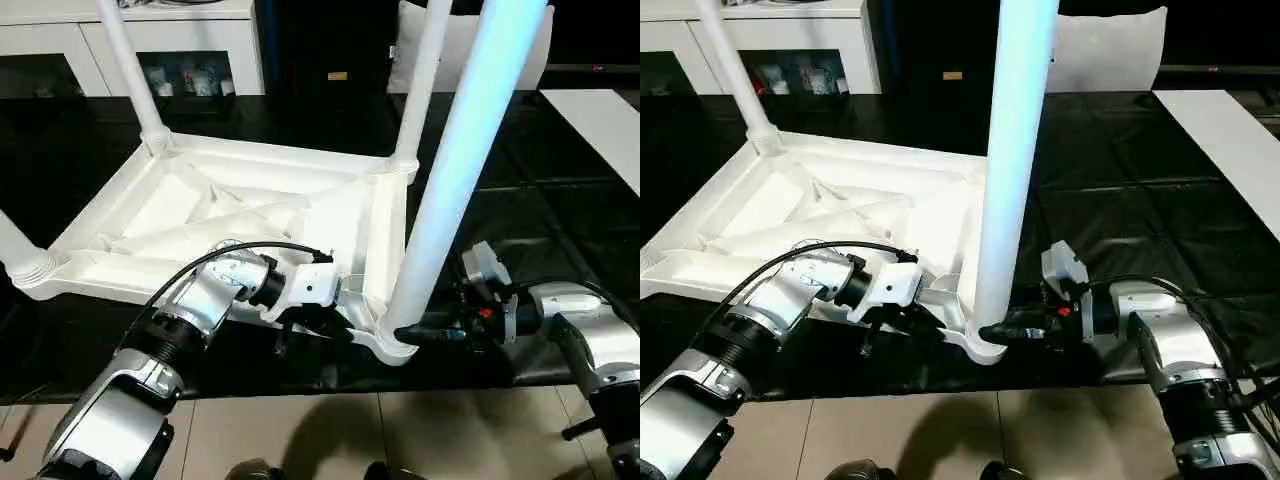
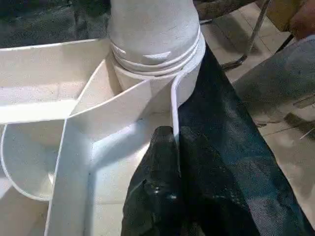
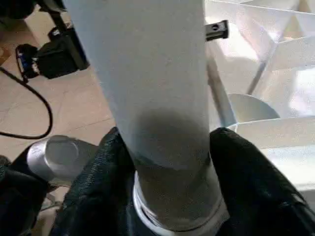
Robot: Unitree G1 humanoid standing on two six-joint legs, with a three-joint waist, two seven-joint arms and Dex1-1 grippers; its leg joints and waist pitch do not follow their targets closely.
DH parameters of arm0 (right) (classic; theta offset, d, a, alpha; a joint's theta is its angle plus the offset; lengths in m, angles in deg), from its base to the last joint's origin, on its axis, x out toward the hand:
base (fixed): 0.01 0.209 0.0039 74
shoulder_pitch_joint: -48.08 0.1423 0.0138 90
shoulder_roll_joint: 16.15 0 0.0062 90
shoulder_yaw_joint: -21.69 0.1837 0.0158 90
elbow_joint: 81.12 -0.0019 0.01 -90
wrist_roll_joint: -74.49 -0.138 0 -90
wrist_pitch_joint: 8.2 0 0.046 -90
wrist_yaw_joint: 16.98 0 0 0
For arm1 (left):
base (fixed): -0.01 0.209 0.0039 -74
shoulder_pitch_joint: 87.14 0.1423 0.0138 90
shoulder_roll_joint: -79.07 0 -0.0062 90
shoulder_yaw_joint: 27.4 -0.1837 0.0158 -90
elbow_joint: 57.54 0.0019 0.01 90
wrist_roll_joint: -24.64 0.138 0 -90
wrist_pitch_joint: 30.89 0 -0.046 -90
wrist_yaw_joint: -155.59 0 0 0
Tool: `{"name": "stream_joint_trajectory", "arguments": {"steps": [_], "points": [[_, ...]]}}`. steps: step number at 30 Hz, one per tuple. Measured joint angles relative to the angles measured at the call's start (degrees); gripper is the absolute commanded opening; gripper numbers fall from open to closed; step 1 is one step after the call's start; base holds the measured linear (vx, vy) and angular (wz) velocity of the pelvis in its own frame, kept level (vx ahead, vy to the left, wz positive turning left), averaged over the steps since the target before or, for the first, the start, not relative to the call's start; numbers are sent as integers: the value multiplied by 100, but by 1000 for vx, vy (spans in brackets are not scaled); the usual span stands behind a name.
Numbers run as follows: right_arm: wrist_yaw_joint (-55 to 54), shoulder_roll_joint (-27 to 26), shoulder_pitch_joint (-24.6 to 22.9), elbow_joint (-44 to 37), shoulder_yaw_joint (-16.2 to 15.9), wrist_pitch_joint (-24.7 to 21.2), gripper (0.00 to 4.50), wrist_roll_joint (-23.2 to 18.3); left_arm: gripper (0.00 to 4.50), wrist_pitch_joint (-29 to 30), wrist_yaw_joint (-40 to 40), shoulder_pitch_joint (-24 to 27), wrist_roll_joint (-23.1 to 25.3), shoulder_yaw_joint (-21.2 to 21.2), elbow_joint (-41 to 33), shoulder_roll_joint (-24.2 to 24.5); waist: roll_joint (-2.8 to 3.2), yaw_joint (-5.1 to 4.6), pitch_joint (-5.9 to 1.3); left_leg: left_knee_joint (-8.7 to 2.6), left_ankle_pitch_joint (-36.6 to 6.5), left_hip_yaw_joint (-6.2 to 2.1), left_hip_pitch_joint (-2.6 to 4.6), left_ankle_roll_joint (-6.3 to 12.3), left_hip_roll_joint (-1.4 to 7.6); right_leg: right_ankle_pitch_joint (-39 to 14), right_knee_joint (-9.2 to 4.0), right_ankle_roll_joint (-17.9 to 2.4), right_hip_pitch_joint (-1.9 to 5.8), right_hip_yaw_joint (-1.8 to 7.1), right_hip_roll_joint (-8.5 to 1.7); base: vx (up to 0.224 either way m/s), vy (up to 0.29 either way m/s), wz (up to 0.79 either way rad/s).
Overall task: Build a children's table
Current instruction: Rotate leg to tighten
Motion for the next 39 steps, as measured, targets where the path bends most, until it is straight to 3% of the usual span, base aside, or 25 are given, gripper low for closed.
{"name": "stream_joint_trajectory", "arguments": {"steps": [9,14,20,23,29,31,39], "points": [[-16,-52,-89,-122,70,-253,200,-169,0,68,-104,0,-110,9,-45,11,1,11,0,-3,0,1,2,-1,1,0,0,0,0,0,0,0,0,0],[-862,-371,-357,-529,334,-664,198,-193,0,688,216,-1,-109,176,-72,-47,7,-11,-3,1,2,10,22,-4,0,3,4,-1,12,5,0,0,0,0],[-2918,-1162,-299,-692,720,-985,198,231,0,1551,1494,-42,166,481,-35,-438,4,-397,-3,-1,6,12,30,-19,-1,5,-12,2,29,6,2,0,0,0],[-3756,-1491,-247,-729,885,-1073,198,411,0,1837,2076,-75,226,566,-5,-712,4,-486,-3,-12,4,12,25,-15,-2,5,-14,2,31,5,3,0,0,0],[-5874,-2449,97,-621,1132,-1108,197,1008,0,2285,3662,-241,430,843,267,-1457,14,-489,-10,-32,5,10,23,-16,-3,3,-25,1,25,2,6,0,0,0],[-6254,-2595,138,-572,1202,-1038,266,1040,0,2343,4019,-266,505,854,296,-1641,13,-463,-10,-31,2,11,26,-10,-7,3,-27,2,22,3,1,0,0,0],[-6063,-2530,26,-580,1192,-744,326,1104,0,2252,4076,-285,555,781,315,-1693,14,-411,-10,-32,0,11,21,-6,-8,3,-27,2,11,4,0,0,0,0]]}}
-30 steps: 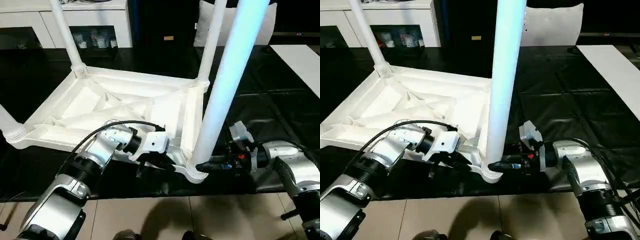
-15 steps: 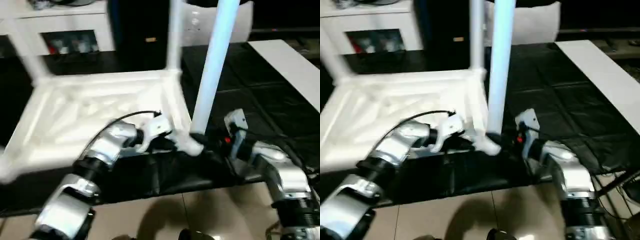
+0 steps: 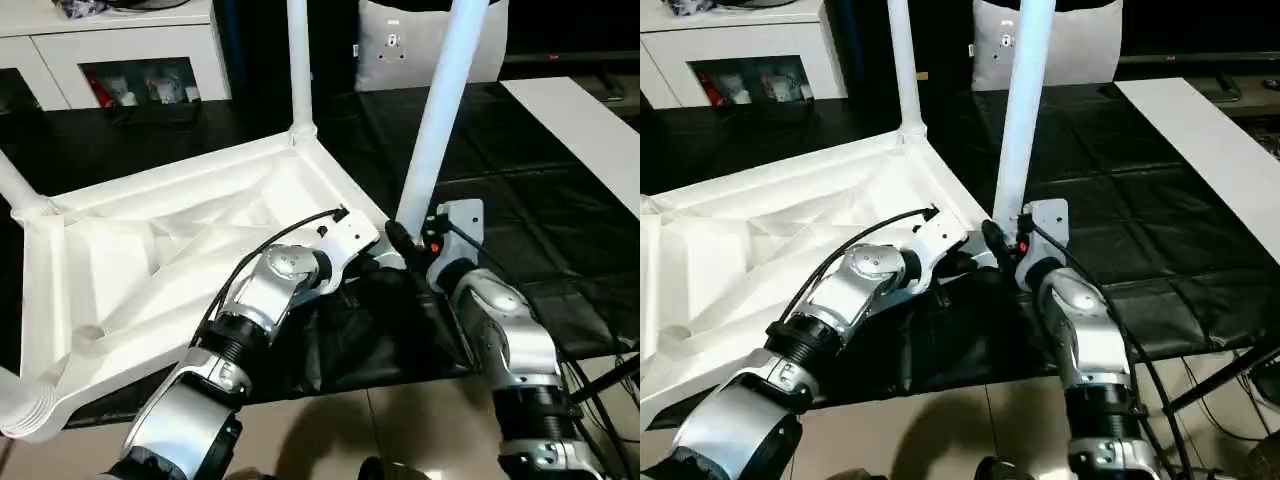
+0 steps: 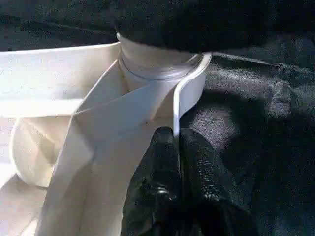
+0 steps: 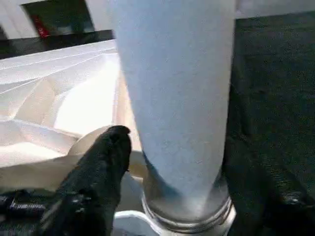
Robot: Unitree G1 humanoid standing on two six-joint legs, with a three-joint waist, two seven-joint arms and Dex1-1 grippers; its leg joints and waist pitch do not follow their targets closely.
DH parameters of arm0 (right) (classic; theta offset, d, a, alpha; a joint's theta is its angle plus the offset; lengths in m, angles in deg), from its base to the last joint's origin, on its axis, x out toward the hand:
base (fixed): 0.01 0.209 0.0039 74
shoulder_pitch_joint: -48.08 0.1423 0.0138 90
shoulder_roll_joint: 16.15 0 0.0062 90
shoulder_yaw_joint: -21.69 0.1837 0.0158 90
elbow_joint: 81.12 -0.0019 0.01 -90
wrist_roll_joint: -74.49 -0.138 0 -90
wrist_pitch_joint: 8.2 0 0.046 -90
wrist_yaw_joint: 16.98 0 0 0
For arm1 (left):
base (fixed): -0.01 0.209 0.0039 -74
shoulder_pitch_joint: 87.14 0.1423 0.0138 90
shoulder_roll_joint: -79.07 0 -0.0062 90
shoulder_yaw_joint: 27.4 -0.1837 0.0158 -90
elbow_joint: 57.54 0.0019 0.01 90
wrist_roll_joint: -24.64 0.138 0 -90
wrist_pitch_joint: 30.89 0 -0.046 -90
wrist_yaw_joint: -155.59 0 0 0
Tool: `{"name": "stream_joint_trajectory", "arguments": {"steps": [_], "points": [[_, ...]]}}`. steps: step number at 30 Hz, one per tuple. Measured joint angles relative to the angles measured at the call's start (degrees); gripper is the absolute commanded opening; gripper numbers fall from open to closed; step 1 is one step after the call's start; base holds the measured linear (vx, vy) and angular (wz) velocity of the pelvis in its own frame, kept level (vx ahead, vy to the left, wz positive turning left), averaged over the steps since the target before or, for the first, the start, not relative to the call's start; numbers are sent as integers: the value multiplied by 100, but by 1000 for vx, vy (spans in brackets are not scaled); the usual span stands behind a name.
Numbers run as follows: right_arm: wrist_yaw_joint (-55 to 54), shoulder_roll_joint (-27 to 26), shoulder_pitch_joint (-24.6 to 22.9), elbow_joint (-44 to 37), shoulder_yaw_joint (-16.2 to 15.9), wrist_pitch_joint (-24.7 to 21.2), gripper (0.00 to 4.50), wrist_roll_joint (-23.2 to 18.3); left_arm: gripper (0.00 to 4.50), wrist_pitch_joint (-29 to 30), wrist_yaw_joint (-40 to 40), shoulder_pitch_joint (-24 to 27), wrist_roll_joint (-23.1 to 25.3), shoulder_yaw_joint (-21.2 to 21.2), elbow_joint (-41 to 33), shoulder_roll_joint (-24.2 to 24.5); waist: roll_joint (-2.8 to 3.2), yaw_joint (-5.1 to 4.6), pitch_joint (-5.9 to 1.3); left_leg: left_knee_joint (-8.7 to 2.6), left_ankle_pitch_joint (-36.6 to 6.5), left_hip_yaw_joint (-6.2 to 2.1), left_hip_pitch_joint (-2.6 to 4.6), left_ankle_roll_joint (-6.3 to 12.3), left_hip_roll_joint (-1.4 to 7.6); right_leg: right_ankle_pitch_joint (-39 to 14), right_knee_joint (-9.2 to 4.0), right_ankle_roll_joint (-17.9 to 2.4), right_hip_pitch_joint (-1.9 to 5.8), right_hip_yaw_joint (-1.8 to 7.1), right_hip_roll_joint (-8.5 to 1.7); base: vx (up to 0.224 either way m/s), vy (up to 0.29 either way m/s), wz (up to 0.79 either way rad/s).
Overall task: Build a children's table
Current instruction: Rotate leg to tighten
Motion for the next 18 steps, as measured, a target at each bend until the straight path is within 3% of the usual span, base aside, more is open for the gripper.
{"name": "stream_joint_trajectory", "arguments": {"steps": [1,7,13,18], "points": [[156,133,-9,2,-8,13,349,-44,0,-34,-63,0,0,-14,-5,27,0,6,0,0,0,0,-3,0,0,0,1,0,-4,0,0,0,0,0],[1328,826,-98,4,-123,207,393,-337,0,-336,-681,4,-21,-181,-55,279,4,60,2,0,1,0,-8,2,1,-1,8,1,-11,0,0,0,0,0],[3425,2053,-113,-7,-365,350,442,-666,0,-964,-1630,150,-216,-324,-115,796,1,145,4,4,1,1,-9,4,5,-1,12,1,-11,-1,1,0,0,0],[4479,2480,-132,5,-628,393,447,-810,0,-1419,-2479,181,-335,-435,-128,1178,-5,219,7,13,2,1,-11,4,6,-1,14,1,-11,-2,0,0,0,0]]}}
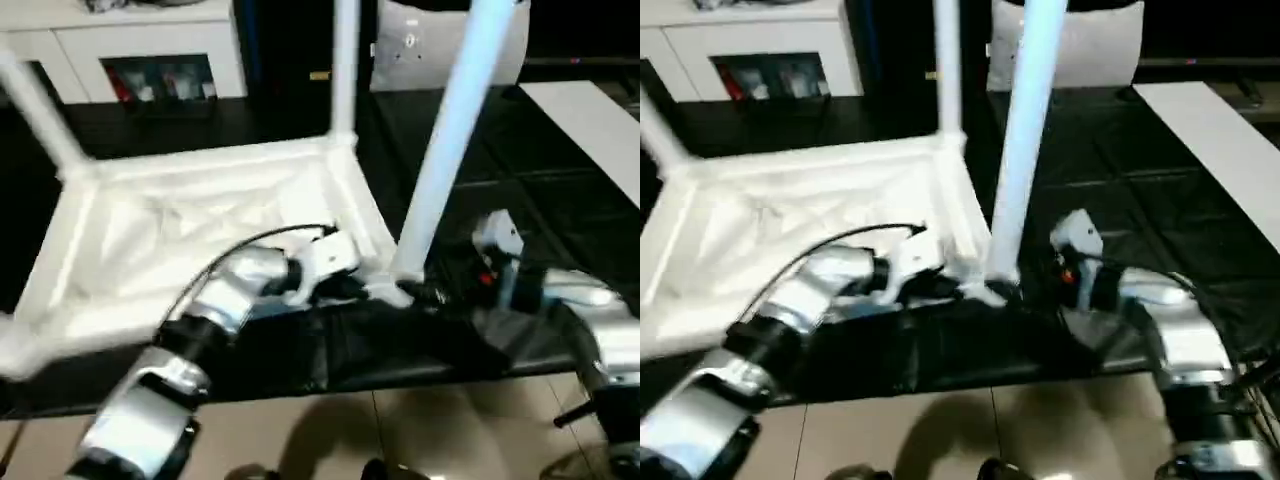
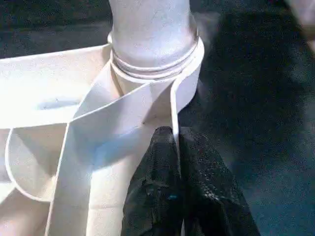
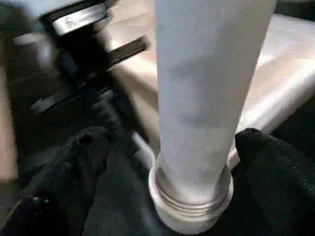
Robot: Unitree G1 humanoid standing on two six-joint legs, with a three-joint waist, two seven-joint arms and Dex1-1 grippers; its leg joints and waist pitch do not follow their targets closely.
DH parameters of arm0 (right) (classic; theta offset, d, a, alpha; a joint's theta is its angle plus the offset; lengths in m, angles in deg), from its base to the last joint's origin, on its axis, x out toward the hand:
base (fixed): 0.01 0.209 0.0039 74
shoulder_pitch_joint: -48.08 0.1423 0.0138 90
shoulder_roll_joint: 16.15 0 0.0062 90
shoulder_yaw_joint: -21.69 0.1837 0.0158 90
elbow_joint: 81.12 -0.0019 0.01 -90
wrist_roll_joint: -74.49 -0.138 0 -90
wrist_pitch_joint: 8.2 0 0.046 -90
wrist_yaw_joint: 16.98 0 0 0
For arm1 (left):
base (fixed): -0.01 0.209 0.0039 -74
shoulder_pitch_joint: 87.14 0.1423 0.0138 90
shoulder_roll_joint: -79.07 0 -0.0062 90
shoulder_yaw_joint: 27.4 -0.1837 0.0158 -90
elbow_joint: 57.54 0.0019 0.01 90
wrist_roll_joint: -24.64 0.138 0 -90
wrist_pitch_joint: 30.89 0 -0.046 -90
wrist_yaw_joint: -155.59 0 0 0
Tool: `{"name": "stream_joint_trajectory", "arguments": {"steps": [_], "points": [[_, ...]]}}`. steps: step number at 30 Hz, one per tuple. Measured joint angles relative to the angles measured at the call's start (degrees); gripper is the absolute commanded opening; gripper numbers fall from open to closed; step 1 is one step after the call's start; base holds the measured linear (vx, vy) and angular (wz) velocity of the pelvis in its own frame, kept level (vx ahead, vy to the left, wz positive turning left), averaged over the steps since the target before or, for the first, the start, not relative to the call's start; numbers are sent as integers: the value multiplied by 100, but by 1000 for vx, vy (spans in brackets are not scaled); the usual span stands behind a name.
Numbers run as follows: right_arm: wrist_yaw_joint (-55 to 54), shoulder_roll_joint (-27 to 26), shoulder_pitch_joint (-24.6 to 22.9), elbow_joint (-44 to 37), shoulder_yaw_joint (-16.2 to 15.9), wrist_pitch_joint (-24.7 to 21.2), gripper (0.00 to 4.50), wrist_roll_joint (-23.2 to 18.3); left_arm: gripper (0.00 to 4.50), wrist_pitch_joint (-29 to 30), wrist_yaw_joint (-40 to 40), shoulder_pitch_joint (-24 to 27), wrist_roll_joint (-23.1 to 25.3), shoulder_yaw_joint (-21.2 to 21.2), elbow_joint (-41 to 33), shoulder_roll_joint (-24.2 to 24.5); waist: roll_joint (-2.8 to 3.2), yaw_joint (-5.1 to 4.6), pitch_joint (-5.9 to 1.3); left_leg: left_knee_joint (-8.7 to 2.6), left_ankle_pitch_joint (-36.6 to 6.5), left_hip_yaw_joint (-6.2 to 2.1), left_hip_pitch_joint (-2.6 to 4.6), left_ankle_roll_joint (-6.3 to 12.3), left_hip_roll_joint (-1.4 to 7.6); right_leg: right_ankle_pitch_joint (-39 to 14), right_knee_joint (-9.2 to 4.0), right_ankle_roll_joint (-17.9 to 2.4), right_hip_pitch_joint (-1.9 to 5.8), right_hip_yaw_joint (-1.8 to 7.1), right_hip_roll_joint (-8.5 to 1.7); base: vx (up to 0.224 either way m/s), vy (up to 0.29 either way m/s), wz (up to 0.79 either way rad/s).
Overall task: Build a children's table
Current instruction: Rotate leg to tighten
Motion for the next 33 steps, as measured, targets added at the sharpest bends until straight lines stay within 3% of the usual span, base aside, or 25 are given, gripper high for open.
{"name": "stream_joint_trajectory", "arguments": {"steps": [4,13,23,33], "points": [[696,140,11,136,-174,171,447,-125,0,-340,-538,3,-75,-116,1,196,-8,118,2,2,-1,1,-3,1,0,0,0,0,-1,0,-2,0,0,0],[1459,257,116,357,-416,299,373,-239,0,-752,-1493,4,-219,-256,1,504,-13,213,3,5,-1,4,-5,1,2,0,4,0,-4,1,-2,0,0,0],[1661,152,218,440,-608,396,282,-270,0,-768,-1669,4,-301,-288,-1,518,-19,227,5,4,-3,8,-6,2,3,-1,5,0,-7,2,-3,0,0,0],[1711,126,194,383,-635,67,208,-401,0,-800,-1817,33,-326,-318,-53,546,-21,235,7,5,-2,8,-5,1,2,-1,5,0,-6,2,-3,0,0,0]]}}
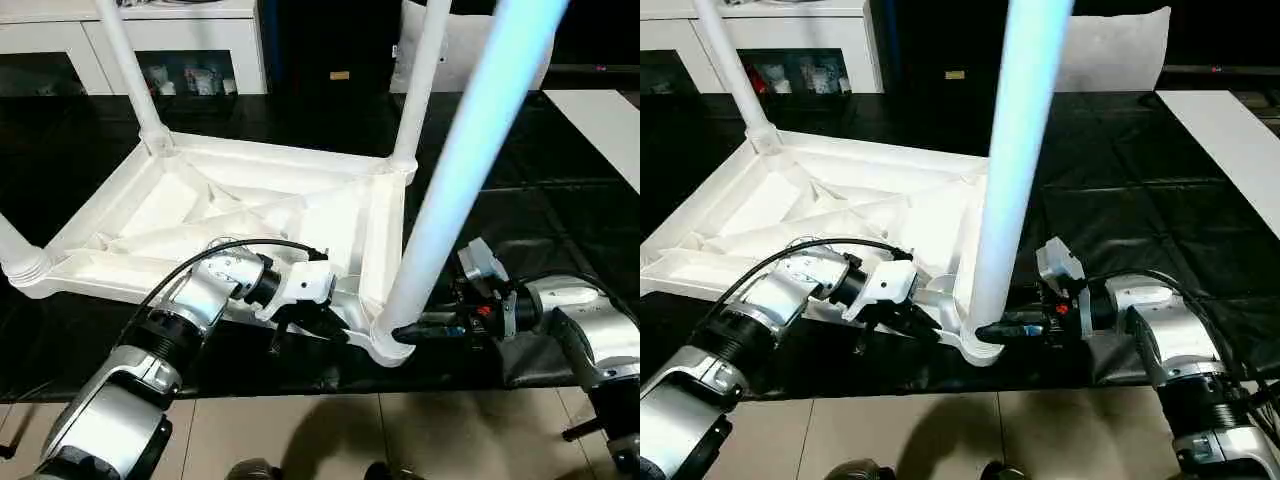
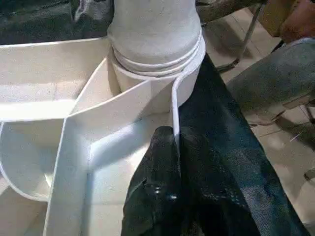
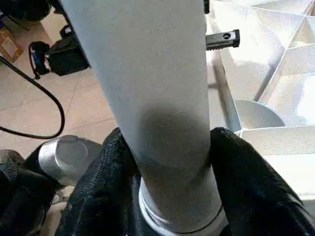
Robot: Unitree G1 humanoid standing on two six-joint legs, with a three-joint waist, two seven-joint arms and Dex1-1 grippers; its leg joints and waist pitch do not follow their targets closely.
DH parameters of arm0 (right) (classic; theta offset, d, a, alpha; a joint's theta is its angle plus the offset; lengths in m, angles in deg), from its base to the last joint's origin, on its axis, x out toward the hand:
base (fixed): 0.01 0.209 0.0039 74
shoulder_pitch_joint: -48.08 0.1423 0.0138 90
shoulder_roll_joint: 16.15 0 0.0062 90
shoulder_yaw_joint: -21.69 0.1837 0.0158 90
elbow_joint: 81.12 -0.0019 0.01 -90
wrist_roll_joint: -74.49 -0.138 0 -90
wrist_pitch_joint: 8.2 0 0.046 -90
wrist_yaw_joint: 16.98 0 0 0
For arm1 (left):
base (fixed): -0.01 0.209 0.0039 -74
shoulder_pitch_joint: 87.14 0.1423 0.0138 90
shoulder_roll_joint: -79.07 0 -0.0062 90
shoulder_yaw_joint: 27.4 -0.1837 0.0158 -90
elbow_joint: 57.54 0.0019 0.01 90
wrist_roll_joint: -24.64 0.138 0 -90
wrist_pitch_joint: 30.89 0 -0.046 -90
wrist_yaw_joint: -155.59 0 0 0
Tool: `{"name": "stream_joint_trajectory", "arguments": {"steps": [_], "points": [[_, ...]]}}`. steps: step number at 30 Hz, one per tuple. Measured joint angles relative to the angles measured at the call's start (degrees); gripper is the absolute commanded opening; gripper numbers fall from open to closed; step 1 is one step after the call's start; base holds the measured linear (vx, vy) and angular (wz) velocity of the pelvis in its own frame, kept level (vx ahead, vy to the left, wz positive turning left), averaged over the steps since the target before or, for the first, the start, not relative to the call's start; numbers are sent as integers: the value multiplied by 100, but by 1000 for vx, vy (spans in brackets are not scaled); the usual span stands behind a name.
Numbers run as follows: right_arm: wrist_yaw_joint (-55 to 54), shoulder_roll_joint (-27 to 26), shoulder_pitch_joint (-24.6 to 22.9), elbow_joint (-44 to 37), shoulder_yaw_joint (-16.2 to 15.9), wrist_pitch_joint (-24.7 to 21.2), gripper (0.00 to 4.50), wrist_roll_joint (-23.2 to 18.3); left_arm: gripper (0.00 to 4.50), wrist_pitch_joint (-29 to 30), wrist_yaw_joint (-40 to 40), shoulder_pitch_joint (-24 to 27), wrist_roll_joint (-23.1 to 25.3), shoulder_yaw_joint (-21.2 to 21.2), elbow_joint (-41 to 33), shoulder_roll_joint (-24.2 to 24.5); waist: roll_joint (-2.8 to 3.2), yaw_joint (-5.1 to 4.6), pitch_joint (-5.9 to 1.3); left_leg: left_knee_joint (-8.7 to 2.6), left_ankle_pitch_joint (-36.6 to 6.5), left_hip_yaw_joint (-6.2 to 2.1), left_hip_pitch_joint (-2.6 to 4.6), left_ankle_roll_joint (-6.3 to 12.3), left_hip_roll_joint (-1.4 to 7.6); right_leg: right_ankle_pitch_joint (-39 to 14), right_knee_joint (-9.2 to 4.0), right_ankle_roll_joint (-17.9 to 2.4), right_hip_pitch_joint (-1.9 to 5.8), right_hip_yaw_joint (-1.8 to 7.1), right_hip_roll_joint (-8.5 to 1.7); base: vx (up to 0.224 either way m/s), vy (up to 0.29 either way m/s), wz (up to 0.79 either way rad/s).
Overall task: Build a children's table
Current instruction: Rotate leg to tighten
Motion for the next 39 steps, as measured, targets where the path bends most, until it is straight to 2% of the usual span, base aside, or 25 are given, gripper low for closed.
{"name": "stream_joint_trajectory", "arguments": {"steps": [3,7,9,13,16,18,21,23,25,28,30,34,37,39], "points": [[-266,-118,-223,-268,151,-299,196,-113,0,329,46,2,-41,19,-70,-58,-2,4,1,-2,0,0,3,0,1,0,0,0,1,1,0,0,0,0],[-1068,-358,-410,-542,378,-634,196,-105,0,800,472,1,15,157,-108,-131,-4,-74,3,-1,3,9,29,-5,0,2,4,-2,18,7,1,0,0,0],[-1946,-691,-400,-686,545,-871,196,74,0,1154,981,-5,165,324,-102,-231,-5,-191,3,-2,10,9,35,-19,-1,3,3,-2,25,7,1,0,0,0],[-3318,-1240,-250,-738,840,-1173,196,381,0,1761,1888,-63,268,519,-78,-590,-11,-515,7,-4,-1,9,29,-34,-2,5,-24,3,34,4,3,0,0,0],[-4442,-1729,-62,-810,1009,-1493,195,659,0,2150,2604,-149,336,689,1,-894,-12,-653,8,-14,-10,5,25,-48,-4,6,-30,4,36,-1,4,0,0,0],[-5243,-2109,108,-823,1110,-1671,195,871,0,2306,3134,-262,376,779,142,-1116,-11,-694,8,-19,-9,-2,25,-48,-5,6,-30,3,33,-5,6,0,0,0],[-6216,-2560,290,-781,1261,-1737,195,1068,0,2450,3825,-340,424,916,252,-1456,-10,-718,7,-27,2,-14,9,-17,-8,3,-33,5,19,-6,7,0,0,0],[-6634,-2740,318,-743,1320,-1617,195,1120,0,2485,4151,-347,486,956,253,-1631,-3,-714,3,-33,-7,-16,-10,-7,-8,-2,-43,11,12,-6,7,0,0,0],[-6727,-2778,317,-721,1327,-1519,264,1161,0,2511,4239,-351,487,963,243,-1676,-1,-705,2,-34,-14,-15,-19,-1,-10,-6,-46,15,11,-4,7,0,0,0],[-6704,-2833,282,-729,1326,-1393,275,1178,0,2511,4237,-344,490,953,213,-1673,0,-697,3,-32,-13,-13,-19,0,-10,-4,-42,12,-2,-1,6,0,0,0],[-6579,-2779,233,-749,1323,-1344,306,1178,0,2496,4190,-329,489,929,185,-1649,1,-687,4,-32,-13,-13,-18,0,-10,-4,-41,12,-2,-1,6,0,0,0],[-6070,-2427,21,-917,1133,-1246,317,1124,0,2370,3908,-300,484,849,117,-1506,2,-644,5,-34,-13,-12,-17,0,-9,-11,-27,7,-6,1,6,0,0,0],[-5596,-2117,-109,-993,1022,-1218,356,1011,0,2100,3586,-248,481,751,101,-1331,3,-625,5,-34,-11,-12,-17,0,-9,-12,-22,5,-6,1,6,0,0,0],[-5325,-1927,-162,-996,969,-1116,364,1003,0,1954,3416,-217,468,705,92,-1233,2,-621,6,-30,-10,-11,-16,0,-9,-11,-21,4,-6,1,6,0,0,0]]}}
